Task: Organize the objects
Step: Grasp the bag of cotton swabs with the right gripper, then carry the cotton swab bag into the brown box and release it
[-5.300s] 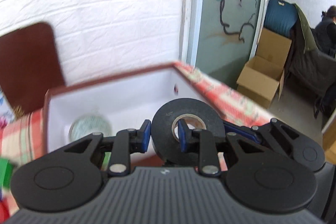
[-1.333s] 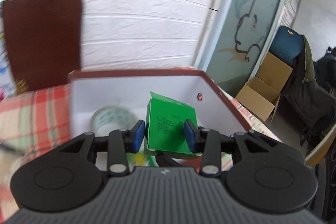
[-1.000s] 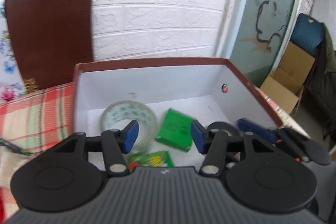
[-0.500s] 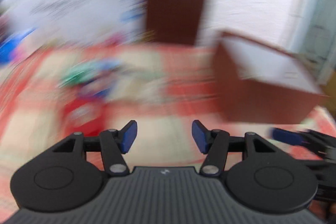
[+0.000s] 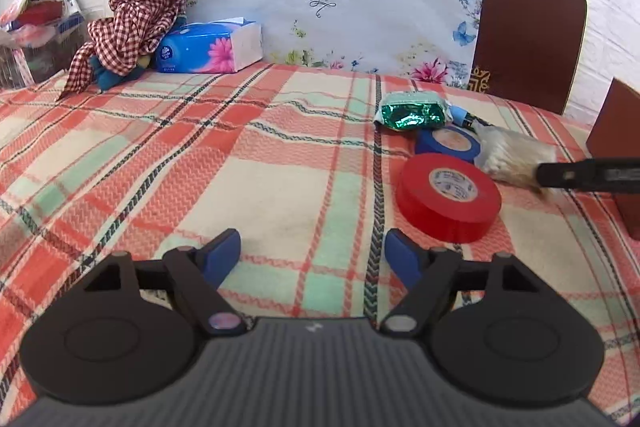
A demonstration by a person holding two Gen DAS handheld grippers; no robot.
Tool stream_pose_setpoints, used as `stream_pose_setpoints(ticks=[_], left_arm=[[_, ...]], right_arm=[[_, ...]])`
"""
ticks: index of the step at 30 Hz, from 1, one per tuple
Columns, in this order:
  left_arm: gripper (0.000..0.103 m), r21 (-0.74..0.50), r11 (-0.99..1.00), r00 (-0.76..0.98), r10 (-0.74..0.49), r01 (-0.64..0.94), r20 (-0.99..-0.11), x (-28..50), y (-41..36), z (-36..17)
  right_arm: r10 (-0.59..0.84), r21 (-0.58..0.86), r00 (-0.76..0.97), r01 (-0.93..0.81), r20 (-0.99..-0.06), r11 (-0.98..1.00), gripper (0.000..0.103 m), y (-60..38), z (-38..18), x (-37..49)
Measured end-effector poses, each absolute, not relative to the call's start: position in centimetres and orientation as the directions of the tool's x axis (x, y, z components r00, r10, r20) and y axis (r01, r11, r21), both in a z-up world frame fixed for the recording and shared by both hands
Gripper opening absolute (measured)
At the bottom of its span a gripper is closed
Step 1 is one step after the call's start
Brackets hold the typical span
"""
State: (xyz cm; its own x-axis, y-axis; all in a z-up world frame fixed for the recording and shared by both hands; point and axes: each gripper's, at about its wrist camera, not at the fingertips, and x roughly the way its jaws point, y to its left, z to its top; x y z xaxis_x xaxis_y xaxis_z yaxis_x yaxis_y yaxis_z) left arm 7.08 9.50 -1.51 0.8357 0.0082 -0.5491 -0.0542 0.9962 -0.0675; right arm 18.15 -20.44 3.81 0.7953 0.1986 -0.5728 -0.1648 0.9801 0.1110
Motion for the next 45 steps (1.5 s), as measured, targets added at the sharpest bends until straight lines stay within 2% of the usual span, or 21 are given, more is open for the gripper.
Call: stream_pose_setpoints(ticks=[1, 5, 6, 10, 15, 16, 17, 18, 19, 21, 24, 27, 31, 34, 36, 41, 45], left_arm=[[0.08, -0.07, 0.996, 0.836, 0.006, -0.054, -0.548, 7.2, 9.1, -1.4], [0.082, -0.081, 0.996, 0.837, -0.004, -0.048, -0.547, 7.0, 8.5, -1.2], [0.082, -0.083, 0.995, 0.837, -0.006, -0.047, -0.547, 7.0, 8.5, -1.2], [0.082, -0.079, 0.996, 0.838, -0.006, -0.045, -0.546, 7.0, 8.4, -1.3], [0.083, -0.047, 0.998, 0.833, 0.007, -0.04, -0.554, 7.0, 8.0, -1.2], [0.083, -0.032, 0.999, 0.829, 0.013, -0.038, -0.56, 7.1, 7.8, -1.1], [0.082, -0.013, 0.999, 0.821, 0.025, -0.039, -0.571, 7.1, 7.4, -0.9], [0.074, -0.012, 0.999, 0.81, 0.019, -0.031, -0.586, 7.1, 6.8, -0.5], [0.071, -0.052, 0.999, 0.799, -0.032, 0.001, -0.601, 7.0, 6.2, 0.2], [0.063, -0.167, 0.979, 0.772, -0.192, 0.112, -0.606, 6.4, 4.1, 1.8], [0.064, -0.221, 0.933, 0.704, -0.358, 0.283, -0.613, 5.4, -1.1, 3.6], [0.066, -0.341, 0.869, 0.557, -0.492, 0.359, -0.669, 5.6, -4.7, 3.6], [0.067, -0.353, 0.852, 0.478, -0.512, 0.385, -0.714, 6.1, -7.4, 2.9], [0.058, -0.356, 0.856, 0.485, -0.508, 0.374, -0.712, 5.7, -8.0, 1.6], [0.032, -0.355, 0.843, 0.473, -0.524, 0.403, -0.708, 5.5, -8.6, 1.7], [0.029, -0.381, 0.843, 0.456, -0.529, 0.38, -0.716, 5.7, -9.0, 2.1], [0.028, -0.359, 0.838, 0.47, -0.532, 0.411, -0.704, 4.4, -9.5, 3.5]], right_arm=[[0.202, 0.121, 0.773, -0.161, -0.601, 0.979, 0.023, -20.3, 3.2, 19.1], [0.183, 0.115, 0.784, -0.142, -0.593, 0.983, 0.009, -20.6, 2.8, 18.0], [0.183, 0.111, 0.785, -0.146, -0.592, 0.983, 0.008, -20.9, 2.9, 17.0], [0.185, 0.086, 0.784, -0.167, -0.592, 0.982, 0.008, -22.7, 2.7, 11.0], [0.094, 0.002, 0.791, -0.116, -0.604, 0.993, 0.01, -26.8, 2.8, 1.4], [0.079, -0.002, 0.792, -0.1, -0.605, 0.995, 0.018, -28.0, 2.8, -0.1], [0.068, 0.001, 0.795, -0.084, -0.603, 0.996, 0.039, -29.2, 3.0, -1.3], [0.066, 0.014, 0.793, -0.072, -0.606, 0.997, 0.048, -30.2, 3.1, -2.3], [0.078, 0.037, 0.792, -0.07, -0.606, 0.997, 0.049, -31.0, 3.1, -3.0], [0.109, 0.103, 0.79, -0.059, -0.603, 0.993, 0.048, -32.3, 3.1, -3.7], [0.156, 0.206, 0.799, -0.041, -0.58, 0.978, 0.048, -33.0, 2.8, -3.3], [0.202, 0.277, 0.809, -0.05, -0.553, 0.96, 0.048, -32.7, 2.9, -2.2], [0.231, 0.29, 0.811, -0.08, -0.537, 0.954, 0.048, -32.6, 2.9, -0.9], [0.255, 0.314, 0.796, -0.087, -0.549, 0.946, 0.048, -32.8, 2.1, 0.4], [0.269, 0.313, 0.797, -0.105, -0.541, 0.944, 0.035, -32.6, 1.6, 1.0], [0.259, 0.304, 0.807, -0.104, -0.531, 0.947, 0.026, -32.5, 1.6, 0.9], [0.249, 0.282, 0.827, -0.114, -0.504, 0.953, 0.026, -32.6, 2.5, -0.7]])
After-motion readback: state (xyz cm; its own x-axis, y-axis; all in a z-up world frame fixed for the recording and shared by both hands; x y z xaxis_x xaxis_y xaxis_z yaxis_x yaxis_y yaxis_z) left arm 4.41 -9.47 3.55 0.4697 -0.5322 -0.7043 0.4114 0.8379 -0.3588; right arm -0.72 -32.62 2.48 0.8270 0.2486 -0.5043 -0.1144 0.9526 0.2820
